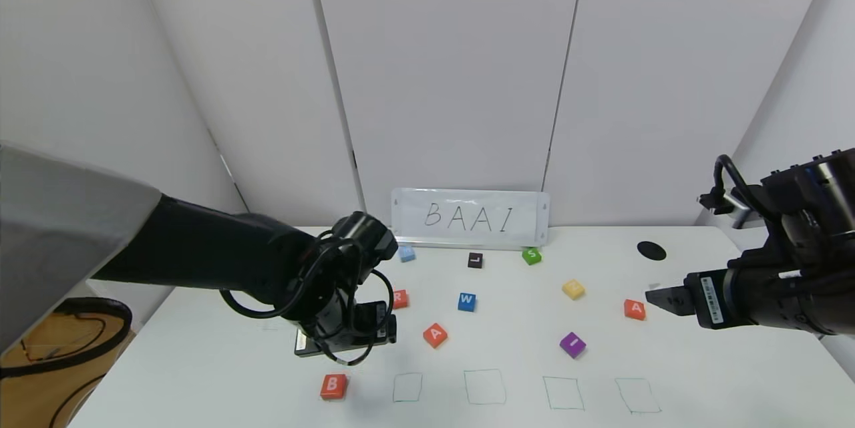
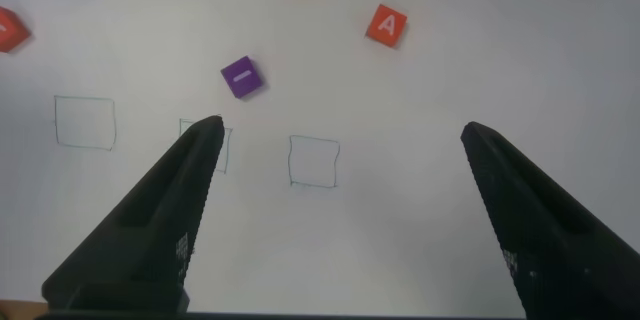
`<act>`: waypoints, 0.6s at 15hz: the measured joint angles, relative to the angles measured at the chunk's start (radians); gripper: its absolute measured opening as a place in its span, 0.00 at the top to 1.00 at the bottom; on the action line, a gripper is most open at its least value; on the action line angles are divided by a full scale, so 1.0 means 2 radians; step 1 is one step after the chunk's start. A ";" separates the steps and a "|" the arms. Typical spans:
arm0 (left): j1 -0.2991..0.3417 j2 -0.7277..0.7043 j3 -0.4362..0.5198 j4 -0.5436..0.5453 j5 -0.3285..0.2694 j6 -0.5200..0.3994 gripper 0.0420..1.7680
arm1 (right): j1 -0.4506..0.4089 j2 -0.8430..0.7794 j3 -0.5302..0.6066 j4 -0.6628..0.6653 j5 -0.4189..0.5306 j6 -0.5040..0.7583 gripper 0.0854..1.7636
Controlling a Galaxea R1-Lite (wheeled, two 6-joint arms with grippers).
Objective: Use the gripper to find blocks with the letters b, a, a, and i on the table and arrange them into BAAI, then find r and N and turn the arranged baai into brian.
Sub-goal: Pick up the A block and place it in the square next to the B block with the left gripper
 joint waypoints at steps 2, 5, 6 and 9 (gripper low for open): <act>-0.021 0.007 -0.044 0.036 -0.001 -0.064 0.08 | 0.004 0.004 0.002 0.000 -0.001 0.001 0.03; -0.033 0.024 -0.091 0.067 -0.007 -0.119 0.06 | 0.011 0.012 0.007 -0.010 -0.001 0.001 0.03; -0.034 0.030 -0.101 0.072 -0.008 -0.131 0.06 | 0.011 0.014 0.012 -0.028 -0.001 0.000 0.03; -0.037 0.049 -0.118 0.074 -0.008 -0.147 0.05 | 0.018 0.019 0.030 -0.070 -0.016 0.000 0.03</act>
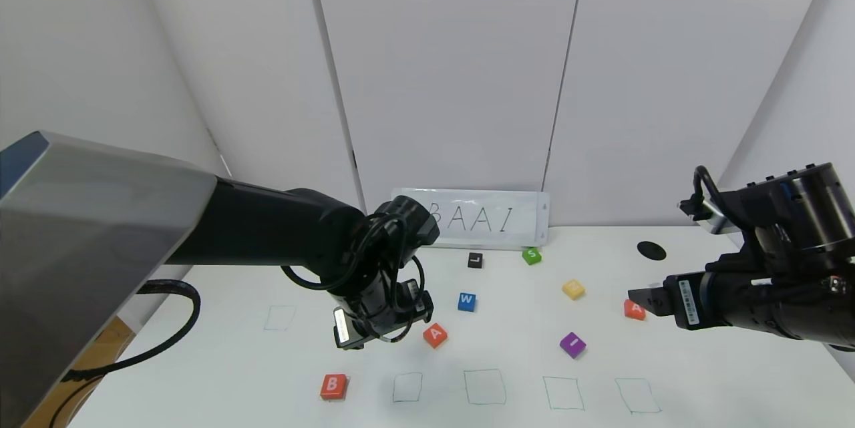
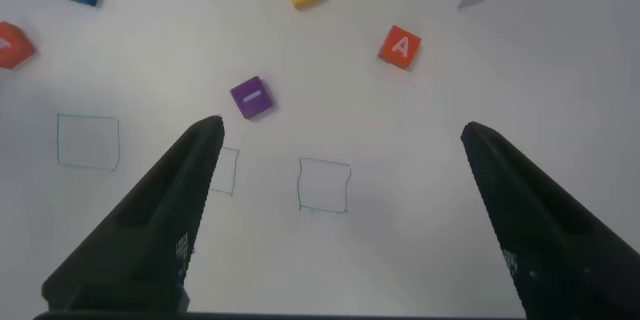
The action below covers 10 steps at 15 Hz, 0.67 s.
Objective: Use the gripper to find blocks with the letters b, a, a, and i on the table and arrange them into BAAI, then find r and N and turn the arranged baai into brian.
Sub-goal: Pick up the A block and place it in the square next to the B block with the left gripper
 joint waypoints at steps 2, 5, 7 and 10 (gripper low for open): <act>-0.005 0.013 -0.005 -0.001 0.001 0.000 0.04 | 0.004 0.003 0.006 -0.001 -0.007 0.000 0.03; -0.012 0.032 -0.026 0.001 0.002 0.000 0.04 | 0.008 -0.001 0.007 0.002 -0.004 0.000 0.03; -0.014 0.047 -0.046 0.001 0.002 -0.003 0.04 | 0.009 -0.004 0.007 0.003 -0.004 0.000 0.03; -0.018 0.071 -0.076 0.005 0.002 -0.054 0.04 | 0.009 -0.007 0.006 0.003 -0.005 -0.001 0.03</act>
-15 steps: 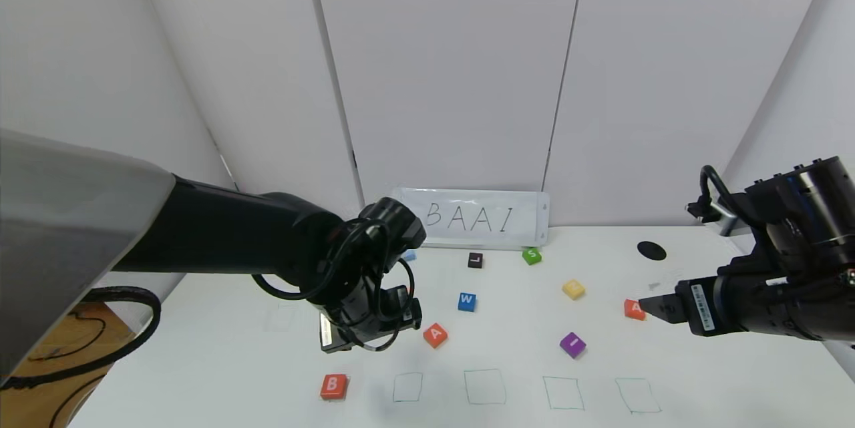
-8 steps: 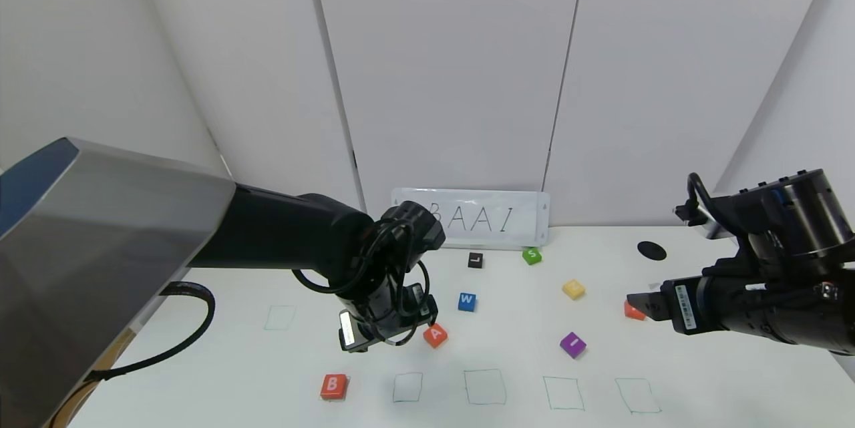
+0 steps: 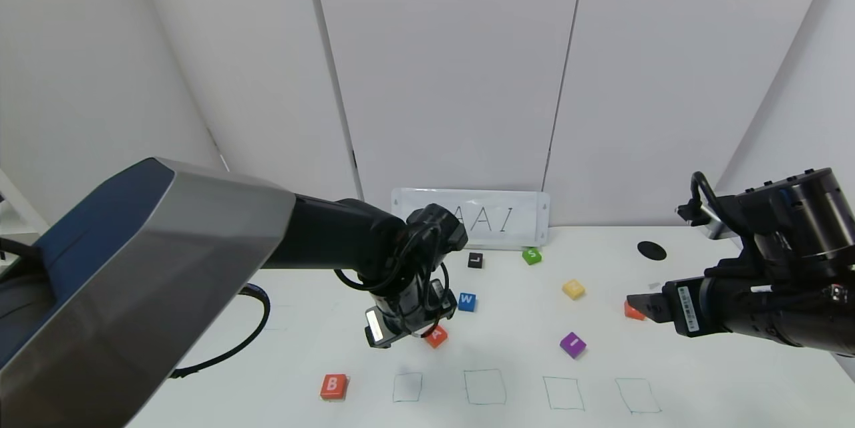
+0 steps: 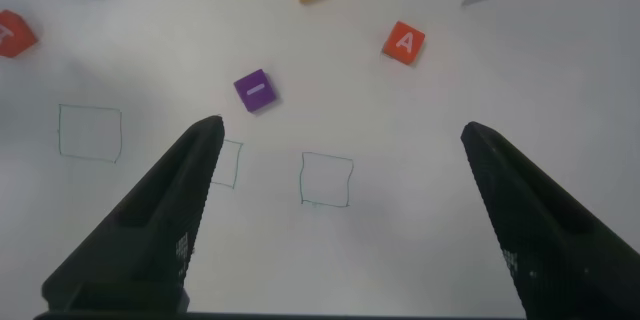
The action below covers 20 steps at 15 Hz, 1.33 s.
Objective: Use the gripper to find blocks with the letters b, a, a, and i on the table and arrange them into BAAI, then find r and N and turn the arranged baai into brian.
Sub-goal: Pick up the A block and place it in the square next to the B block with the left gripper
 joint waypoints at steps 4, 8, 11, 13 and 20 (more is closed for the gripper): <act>-0.016 0.025 -0.041 0.044 0.005 -0.077 0.04 | 0.003 -0.007 0.001 0.000 0.000 -0.001 0.03; -0.018 0.051 -0.085 0.062 0.008 -0.147 0.03 | 0.015 -0.015 0.007 0.001 -0.002 -0.001 0.03; -0.018 0.068 -0.107 0.081 0.008 -0.166 0.03 | 0.024 -0.018 0.010 0.001 -0.002 0.000 0.03; -0.019 0.078 -0.114 0.082 0.009 -0.168 0.03 | 0.026 -0.019 0.012 0.001 -0.002 0.000 0.03; -0.021 0.117 -0.141 0.082 0.032 -0.173 0.03 | 0.028 -0.020 0.013 0.001 -0.002 -0.002 0.03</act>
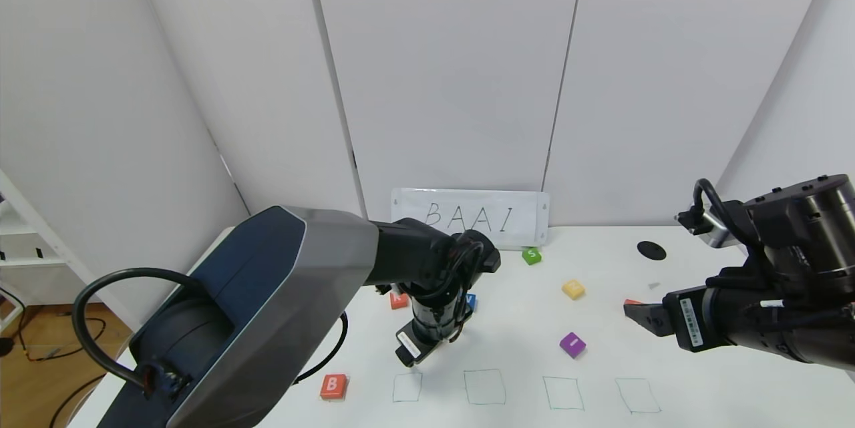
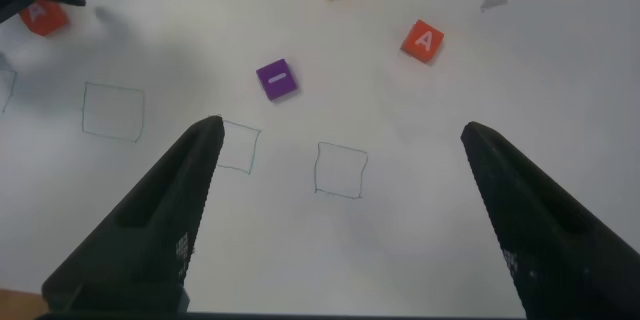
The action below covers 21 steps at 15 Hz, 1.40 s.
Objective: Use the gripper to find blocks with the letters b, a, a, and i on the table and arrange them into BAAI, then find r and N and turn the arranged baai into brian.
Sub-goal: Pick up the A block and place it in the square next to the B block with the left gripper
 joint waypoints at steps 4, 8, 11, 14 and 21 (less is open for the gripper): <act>0.003 0.006 -0.003 0.000 0.011 -0.001 0.03 | 0.002 0.000 0.001 0.000 0.000 0.001 0.03; 0.005 0.008 -0.003 0.000 0.021 -0.002 0.03 | 0.005 -0.003 0.002 0.000 0.000 0.001 0.03; 0.007 0.009 -0.003 0.001 0.022 -0.002 0.03 | 0.007 -0.005 0.004 0.000 0.000 0.001 0.03; 0.008 0.009 -0.003 0.001 0.023 -0.002 0.21 | 0.009 -0.005 0.004 0.000 0.000 0.001 0.03; 0.006 0.009 -0.002 0.001 0.023 -0.001 0.74 | 0.012 -0.006 0.006 0.000 0.000 0.001 0.03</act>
